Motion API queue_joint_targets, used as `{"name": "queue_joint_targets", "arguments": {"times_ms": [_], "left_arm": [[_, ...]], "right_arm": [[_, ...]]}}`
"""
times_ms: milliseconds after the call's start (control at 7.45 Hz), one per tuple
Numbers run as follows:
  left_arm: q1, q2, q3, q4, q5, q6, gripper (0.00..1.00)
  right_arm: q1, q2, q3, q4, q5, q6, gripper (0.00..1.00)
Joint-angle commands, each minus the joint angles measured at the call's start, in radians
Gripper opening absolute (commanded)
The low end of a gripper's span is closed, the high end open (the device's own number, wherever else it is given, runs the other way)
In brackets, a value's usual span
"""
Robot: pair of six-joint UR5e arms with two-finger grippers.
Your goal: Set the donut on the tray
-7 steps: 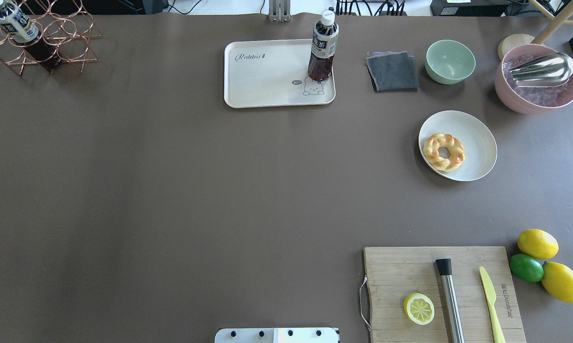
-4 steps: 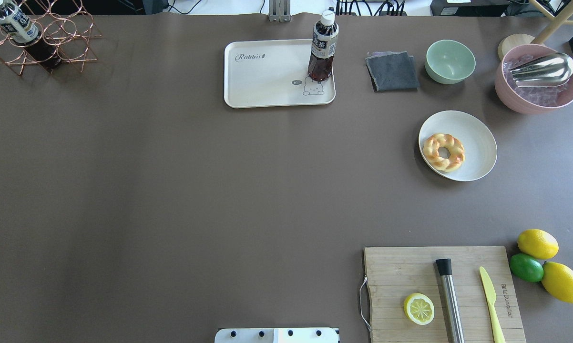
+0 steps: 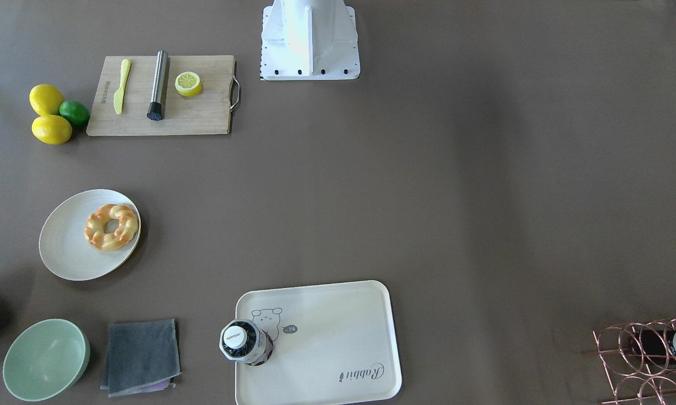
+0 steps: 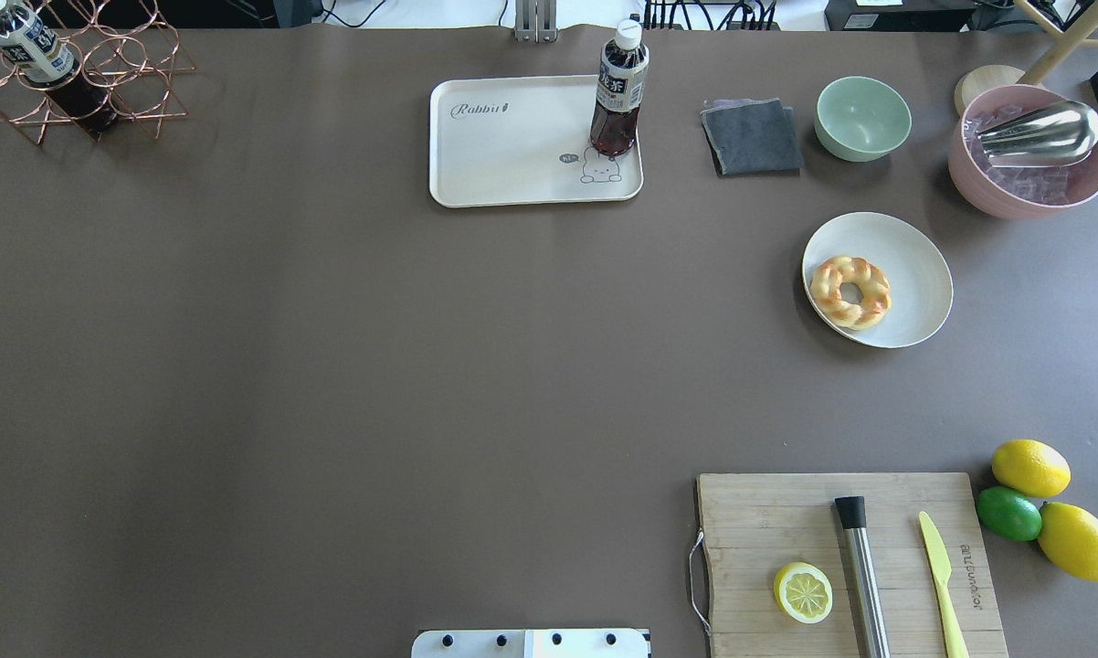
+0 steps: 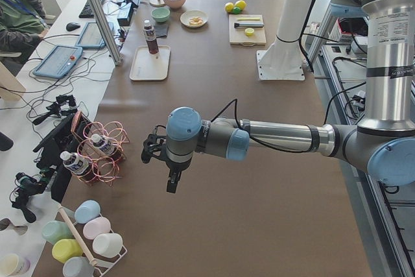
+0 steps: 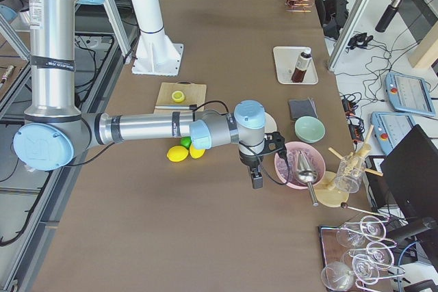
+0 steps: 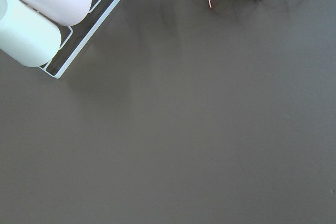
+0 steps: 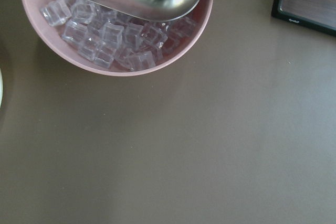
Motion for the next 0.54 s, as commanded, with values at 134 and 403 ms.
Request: {"name": "queue_joint_targets", "arguments": {"times_ms": [134, 403], "left_arm": [[0.009, -0.043, 0.038, -0.086, -0.038, -0.046, 0.98], [0.013, -0.068, 0.030, -0.125, -0.040, -0.147, 1.00]], "right_arm": [[-0.194, 0.080, 0.011, 0.065, 0.001, 0.291, 1.00], [-0.378, 0.146, -0.001, 0.132, -0.044, 0.600, 1.00]]}}
